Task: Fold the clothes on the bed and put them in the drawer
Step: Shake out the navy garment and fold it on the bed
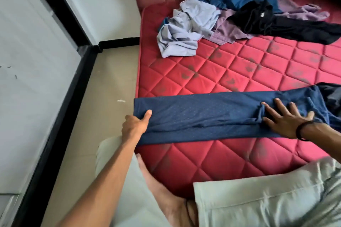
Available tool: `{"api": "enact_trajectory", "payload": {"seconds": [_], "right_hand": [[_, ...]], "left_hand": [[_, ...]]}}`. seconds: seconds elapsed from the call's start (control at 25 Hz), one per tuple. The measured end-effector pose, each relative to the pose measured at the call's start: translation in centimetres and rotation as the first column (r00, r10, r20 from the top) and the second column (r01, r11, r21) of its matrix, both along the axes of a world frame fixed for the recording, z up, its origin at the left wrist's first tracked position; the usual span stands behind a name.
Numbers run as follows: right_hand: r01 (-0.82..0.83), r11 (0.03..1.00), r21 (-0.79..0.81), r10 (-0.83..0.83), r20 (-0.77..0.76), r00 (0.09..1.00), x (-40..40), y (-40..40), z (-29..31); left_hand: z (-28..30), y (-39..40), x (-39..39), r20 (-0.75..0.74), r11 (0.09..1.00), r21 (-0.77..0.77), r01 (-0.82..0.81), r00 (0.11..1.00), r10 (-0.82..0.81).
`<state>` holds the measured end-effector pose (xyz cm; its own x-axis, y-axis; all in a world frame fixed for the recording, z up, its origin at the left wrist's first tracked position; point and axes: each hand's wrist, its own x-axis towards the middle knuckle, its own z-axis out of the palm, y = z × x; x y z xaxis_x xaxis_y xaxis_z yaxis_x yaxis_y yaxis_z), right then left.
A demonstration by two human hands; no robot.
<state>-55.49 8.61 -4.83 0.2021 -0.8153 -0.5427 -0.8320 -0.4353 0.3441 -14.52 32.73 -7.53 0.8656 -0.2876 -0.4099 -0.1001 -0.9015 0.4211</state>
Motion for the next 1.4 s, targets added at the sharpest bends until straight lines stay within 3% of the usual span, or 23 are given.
{"api": "enact_trajectory", "payload": {"seconds": [0.08, 0.12, 0.16, 0.2, 0.24, 0.28, 0.36, 0.4, 0.48, 0.56, 0.64, 0.72, 0.84, 0.92, 1.0, 1.08, 1.16, 1.28, 1.4], "right_hand": [[-0.027, 0.993, -0.112, 0.021, -0.053, 0.998, 4.3, 1.5, 2.3], [-0.096, 0.981, -0.166, 0.106, 0.048, 0.993, 6.9, 3.0, 2.9], [-0.157, 0.971, -0.179, 0.199, 0.248, 0.948, 9.8, 4.5, 3.2], [-0.18, 0.974, -0.139, 0.227, 0.515, 0.827, 13.2, 6.5, 3.4], [-0.171, 0.985, -0.022, 0.133, 0.728, 0.672, 16.5, 8.5, 3.4], [-0.172, 0.973, 0.155, -0.039, 0.843, 0.536, 20.0, 10.6, 3.5], [-0.151, 0.851, 0.504, -0.425, 0.827, 0.368, 26.4, 14.1, 3.7], [-0.117, 0.786, 0.608, -0.538, 0.764, 0.356, 29.1, 15.4, 3.9], [-0.029, 0.744, 0.667, -0.579, 0.666, 0.47, 32.6, 17.0, 4.6], [0.022, 0.752, 0.659, -0.556, 0.615, 0.559, 34.3, 17.4, 6.1], [0.045, 0.752, 0.657, -0.58, 0.628, 0.519, 34.7, 16.3, 7.5], [0.062, 0.793, 0.606, -0.561, 0.687, 0.463, 33.4, 14.0, 7.7], [0.08, 0.835, 0.544, -0.544, 0.796, 0.266, 28.3, 9.8, 6.9], [0.116, 0.793, 0.598, -0.604, 0.797, 0.023, 22.9, 7.5, 6.3], [0.175, 0.747, 0.641, -0.631, 0.767, -0.118, 16.9, 5.9, 4.9], [0.256, 0.729, 0.635, -0.636, 0.766, -0.09, 12.1, 5.3, 2.4], [0.338, 0.769, 0.543, -0.602, 0.793, 0.096, 9.6, 5.2, 0.0], [0.398, 0.857, 0.329, -0.465, 0.827, 0.317, 9.6, 4.7, -1.4], [0.406, 0.904, 0.134, -0.297, 0.88, 0.371, 10.8, 4.4, -1.0]], "left_hand": [[0.3, 0.6, 1.3, -0.056, 0.998, -0.026, 0.056, 0.997, -0.058], [0.5, 0.7, 1.9, -0.075, 0.997, -0.03, 0.069, 0.995, -0.071], [0.8, 0.9, 2.3, -0.076, 0.996, -0.032, 0.079, 0.994, -0.081], [1.1, 1.0, 2.5, -0.053, 0.996, -0.035, 0.087, 0.995, -0.088], [1.3, 1.2, 2.5, -0.017, 0.994, -0.036, 0.099, 0.995, -0.1], [1.5, 1.4, 2.2, 0.01, 0.993, -0.035, 0.111, 0.994, -0.111], [1.7, 1.5, 1.4, 0.005, 0.99, -0.021, 0.139, 0.99, -0.139], [1.7, 1.5, 1.0, -0.032, 0.99, -0.023, 0.139, 0.99, -0.139], [2.2, 1.4, 0.6, -0.114, 0.987, -0.089, 0.133, 0.983, -0.143], [2.9, 1.2, 0.2, -0.09, 0.957, -0.216, 0.193, 0.972, -0.216], [3.8, 1.0, -0.8, -0.043, 0.889, -0.39, 0.239, 0.96, -0.277], [4.7, 0.6, -2.4, -0.075, 0.724, -0.644, 0.248, 0.921, -0.382], [6.8, 0.4, -5.3, -0.261, 0.464, -0.885, 0.029, 0.794, -0.549], [7.5, -0.5, -6.4, -0.351, 0.406, -0.902, -0.147, 0.796, -0.492], [6.7, -1.8, -7.4, -0.269, 0.434, -0.897, -0.083, 0.881, -0.388], [4.8, -3.5, -8.7, -0.061, 0.507, -0.849, 0.149, 0.926, -0.374], [3.0, -5.0, -10.7, 0.187, 0.52, -0.751, 0.407, 0.886, -0.424], [1.0, -7.4, -13.3, 0.581, 0.477, -0.498, 0.724, 0.687, -0.436], [0.1, -9.5, -16.1, 0.664, 0.532, -0.267, 0.804, 0.553, -0.503]]}}
